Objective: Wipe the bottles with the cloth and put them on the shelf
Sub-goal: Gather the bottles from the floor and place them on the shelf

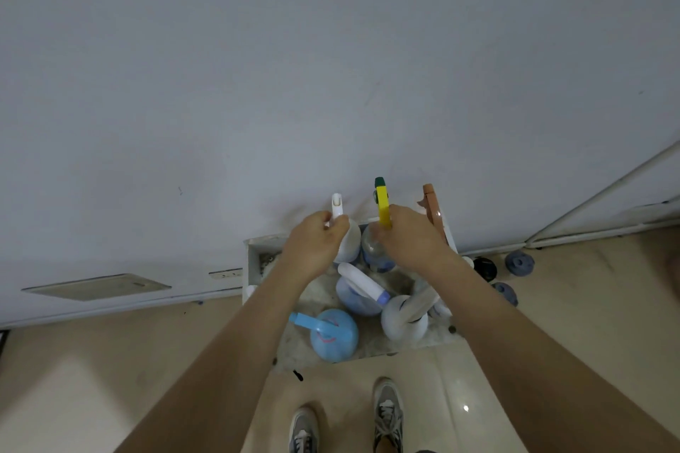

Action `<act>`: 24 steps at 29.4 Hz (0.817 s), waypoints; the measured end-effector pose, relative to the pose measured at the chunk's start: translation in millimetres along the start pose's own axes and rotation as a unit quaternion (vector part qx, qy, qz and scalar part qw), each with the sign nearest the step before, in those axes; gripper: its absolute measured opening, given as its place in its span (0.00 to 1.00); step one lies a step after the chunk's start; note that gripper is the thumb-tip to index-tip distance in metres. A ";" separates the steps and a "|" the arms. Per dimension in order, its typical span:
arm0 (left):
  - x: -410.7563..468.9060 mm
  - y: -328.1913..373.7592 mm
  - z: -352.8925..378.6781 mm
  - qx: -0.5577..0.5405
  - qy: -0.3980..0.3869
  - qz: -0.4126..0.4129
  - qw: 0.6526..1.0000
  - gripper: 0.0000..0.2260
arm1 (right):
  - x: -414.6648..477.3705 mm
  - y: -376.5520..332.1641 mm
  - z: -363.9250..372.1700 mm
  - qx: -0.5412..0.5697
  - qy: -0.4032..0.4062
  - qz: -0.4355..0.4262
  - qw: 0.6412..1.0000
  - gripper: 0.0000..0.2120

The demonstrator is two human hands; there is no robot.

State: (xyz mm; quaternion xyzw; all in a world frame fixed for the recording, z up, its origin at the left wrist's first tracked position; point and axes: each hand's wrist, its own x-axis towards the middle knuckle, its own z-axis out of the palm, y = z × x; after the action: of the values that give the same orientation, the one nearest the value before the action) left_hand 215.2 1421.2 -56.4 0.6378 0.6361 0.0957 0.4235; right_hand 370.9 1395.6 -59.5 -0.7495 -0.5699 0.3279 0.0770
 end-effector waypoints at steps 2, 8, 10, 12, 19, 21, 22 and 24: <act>-8.3 -2.8 -13.8 0.119 0.016 -0.002 0.993 0.11 | -15.4 8.4 -10.6 -0.034 0.016 -0.076 0.996 0.19; -46.0 4.4 -16.5 0.217 0.070 0.261 0.938 0.13 | -72.7 29.5 -35.9 -0.136 0.037 -0.095 0.986 0.19; -45.7 -0.2 9.3 0.332 -0.059 0.260 0.905 0.17 | -83.0 32.3 -20.6 -0.162 0.049 -0.043 0.985 0.25; -38.3 -8.5 30.9 0.423 -0.083 0.259 0.864 0.17 | -87.6 37.1 -1.2 -0.135 0.067 0.024 0.988 0.34; -28.0 -22.4 22.6 0.377 -0.051 0.278 0.882 0.14 | -83.0 44.5 29.4 0.023 0.109 0.115 0.987 0.39; -32.2 -28.5 6.6 0.316 -0.059 0.288 0.902 0.20 | -82.6 41.6 33.8 0.069 0.105 0.118 0.985 0.40; -35.0 -31.2 -2.7 0.291 -0.053 0.302 0.906 0.20 | -82.9 39.4 35.7 0.086 0.102 0.117 0.984 0.41; -40.0 -35.6 -21.5 0.275 -0.047 0.317 0.907 0.14 | -82.9 33.9 36.3 0.094 0.097 0.102 0.986 0.41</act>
State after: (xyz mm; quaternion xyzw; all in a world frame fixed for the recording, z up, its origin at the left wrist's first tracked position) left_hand 168.1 1388.5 -49.9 0.9006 0.3814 0.0162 0.2079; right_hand 365.9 1299.7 -70.7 -0.8216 -0.4466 0.3118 0.1681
